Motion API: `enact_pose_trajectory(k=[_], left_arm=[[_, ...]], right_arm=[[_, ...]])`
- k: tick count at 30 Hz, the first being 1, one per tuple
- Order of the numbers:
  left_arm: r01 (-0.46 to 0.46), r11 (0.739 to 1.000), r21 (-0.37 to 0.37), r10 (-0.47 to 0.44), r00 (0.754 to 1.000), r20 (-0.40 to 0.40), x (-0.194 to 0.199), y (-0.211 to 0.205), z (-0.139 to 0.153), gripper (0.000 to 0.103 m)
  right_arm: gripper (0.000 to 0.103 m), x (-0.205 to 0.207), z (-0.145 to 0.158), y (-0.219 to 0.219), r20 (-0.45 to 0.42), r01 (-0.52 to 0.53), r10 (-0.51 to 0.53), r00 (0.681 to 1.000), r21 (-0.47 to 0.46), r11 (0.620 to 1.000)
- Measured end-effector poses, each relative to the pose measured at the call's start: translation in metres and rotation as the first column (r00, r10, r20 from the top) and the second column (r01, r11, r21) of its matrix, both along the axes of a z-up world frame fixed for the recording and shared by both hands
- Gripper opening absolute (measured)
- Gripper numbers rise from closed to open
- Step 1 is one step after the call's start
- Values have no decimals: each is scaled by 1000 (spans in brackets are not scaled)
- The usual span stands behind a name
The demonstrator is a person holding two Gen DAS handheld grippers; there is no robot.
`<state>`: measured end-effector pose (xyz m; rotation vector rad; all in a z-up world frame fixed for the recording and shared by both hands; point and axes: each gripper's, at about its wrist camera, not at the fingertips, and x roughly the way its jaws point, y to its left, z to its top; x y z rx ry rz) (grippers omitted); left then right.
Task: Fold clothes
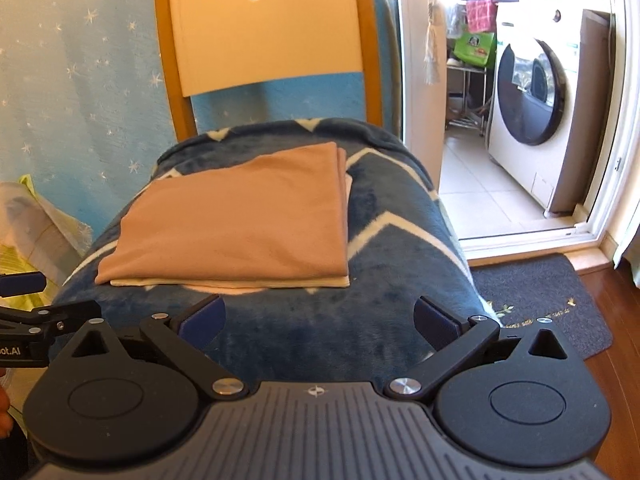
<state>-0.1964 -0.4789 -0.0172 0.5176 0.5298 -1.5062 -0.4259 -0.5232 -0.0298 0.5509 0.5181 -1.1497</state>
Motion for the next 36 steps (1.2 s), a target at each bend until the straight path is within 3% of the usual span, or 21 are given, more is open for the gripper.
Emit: enact_pose_trajectory(k=[5,9,13,18,36], left_arm=[[3,1000,12,-4,1000,27,-5,-5,-2,102],[-17,1000,11,17,1000,3,-2,-2,-1,102],[-33,999,19,33,999,-22,1,-1,-2,102],[-19,999,33,19,1000,-1,-5,1,-3,102],[-42,999,-21,42,999,16,-4,32,30,102]], right_arm=[[103,9,-3,-5,-8,-9,9,1000,28,1000],[103,12,-2,-4,-44,-1,2,999,23,1000],[103,7,1,-7,-28,11,-10,1000,42,999],[103,4,5,-2,-32,18,-16,999,47,999],[103,13,39,34,-50,-53,54,997,32,998]])
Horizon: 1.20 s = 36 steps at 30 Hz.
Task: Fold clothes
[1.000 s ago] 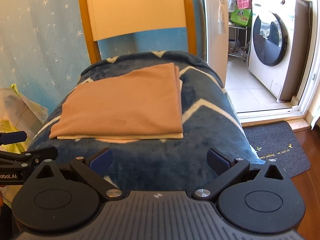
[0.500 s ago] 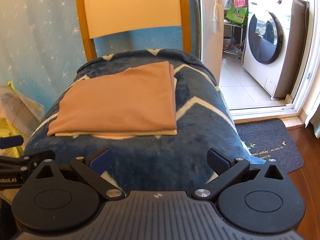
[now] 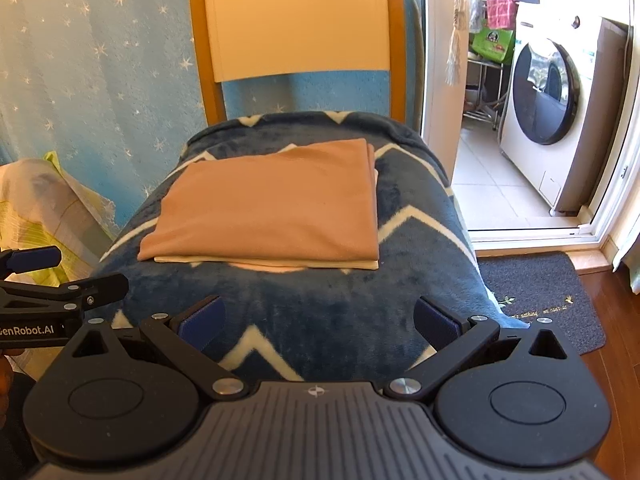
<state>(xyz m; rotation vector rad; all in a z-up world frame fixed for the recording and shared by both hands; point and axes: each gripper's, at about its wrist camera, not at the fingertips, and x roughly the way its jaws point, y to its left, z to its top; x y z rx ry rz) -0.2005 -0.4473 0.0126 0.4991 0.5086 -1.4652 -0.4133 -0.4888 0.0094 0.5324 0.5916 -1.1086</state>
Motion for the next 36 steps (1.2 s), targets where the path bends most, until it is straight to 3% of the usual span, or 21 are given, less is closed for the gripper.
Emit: enact_pose_trajectory(k=[36], left_arm=[[-23,998,-51,21,999,-42,-4,55,35,102]], right_arm=[[103,-17,45,50,22,10,-9,1000,-30,999]])
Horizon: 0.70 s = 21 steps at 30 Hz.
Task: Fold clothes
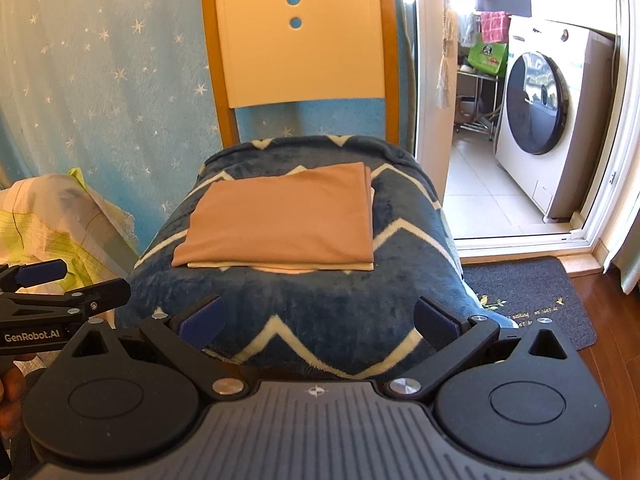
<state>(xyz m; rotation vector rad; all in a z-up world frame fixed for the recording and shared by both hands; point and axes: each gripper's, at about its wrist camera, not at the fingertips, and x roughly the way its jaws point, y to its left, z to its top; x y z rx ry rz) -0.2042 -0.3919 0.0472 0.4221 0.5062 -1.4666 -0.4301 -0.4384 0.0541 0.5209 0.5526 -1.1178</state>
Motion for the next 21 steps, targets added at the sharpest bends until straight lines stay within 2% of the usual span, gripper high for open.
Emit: enact_pose_trajectory(k=[21], left_arm=[[-1,1000,-19,1,1000,11,-4,26,12,102]], right_arm=[[103,-4,14,22,11,-7,7,1000,-23,1000]])
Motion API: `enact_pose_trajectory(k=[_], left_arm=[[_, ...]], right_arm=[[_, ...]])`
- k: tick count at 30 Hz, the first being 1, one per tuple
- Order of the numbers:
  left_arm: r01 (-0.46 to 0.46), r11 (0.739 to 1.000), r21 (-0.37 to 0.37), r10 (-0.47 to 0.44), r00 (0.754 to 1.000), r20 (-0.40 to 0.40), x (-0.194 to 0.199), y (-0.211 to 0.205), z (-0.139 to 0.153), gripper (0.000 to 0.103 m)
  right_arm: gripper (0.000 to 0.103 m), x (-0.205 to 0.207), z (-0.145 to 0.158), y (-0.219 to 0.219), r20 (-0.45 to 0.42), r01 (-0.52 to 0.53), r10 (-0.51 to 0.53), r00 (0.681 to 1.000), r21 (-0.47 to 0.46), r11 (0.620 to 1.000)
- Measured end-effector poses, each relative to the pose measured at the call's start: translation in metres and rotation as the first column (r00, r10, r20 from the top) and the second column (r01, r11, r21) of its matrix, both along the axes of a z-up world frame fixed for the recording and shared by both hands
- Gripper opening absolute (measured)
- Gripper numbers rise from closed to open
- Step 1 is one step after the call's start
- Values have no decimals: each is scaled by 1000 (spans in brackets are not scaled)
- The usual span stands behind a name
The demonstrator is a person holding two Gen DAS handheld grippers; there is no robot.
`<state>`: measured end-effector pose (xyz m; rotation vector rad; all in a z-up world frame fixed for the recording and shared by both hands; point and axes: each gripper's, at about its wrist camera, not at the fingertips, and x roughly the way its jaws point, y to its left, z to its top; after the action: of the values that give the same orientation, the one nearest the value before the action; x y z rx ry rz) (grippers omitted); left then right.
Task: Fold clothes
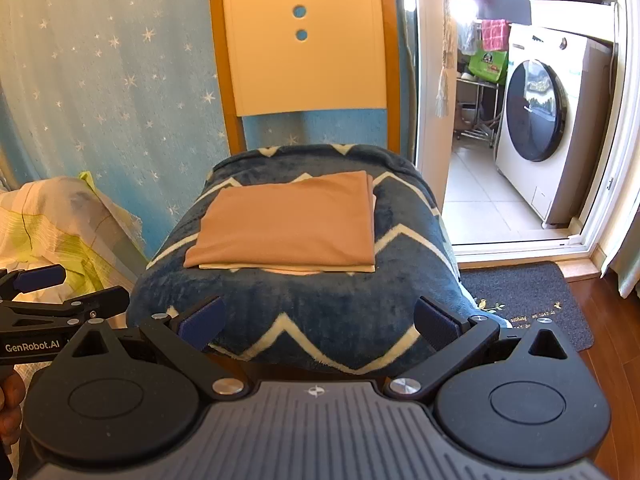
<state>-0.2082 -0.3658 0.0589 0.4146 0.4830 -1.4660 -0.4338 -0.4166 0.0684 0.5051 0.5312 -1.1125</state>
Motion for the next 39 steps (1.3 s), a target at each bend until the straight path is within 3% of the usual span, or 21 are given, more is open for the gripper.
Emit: enact_pose_trajectory(k=[39], left_arm=[[-14,1000,-6,14,1000,27,-5,9,4,102]], right_arm=[[103,-1,5,8,12,-11,12,1000,-1,1000]])
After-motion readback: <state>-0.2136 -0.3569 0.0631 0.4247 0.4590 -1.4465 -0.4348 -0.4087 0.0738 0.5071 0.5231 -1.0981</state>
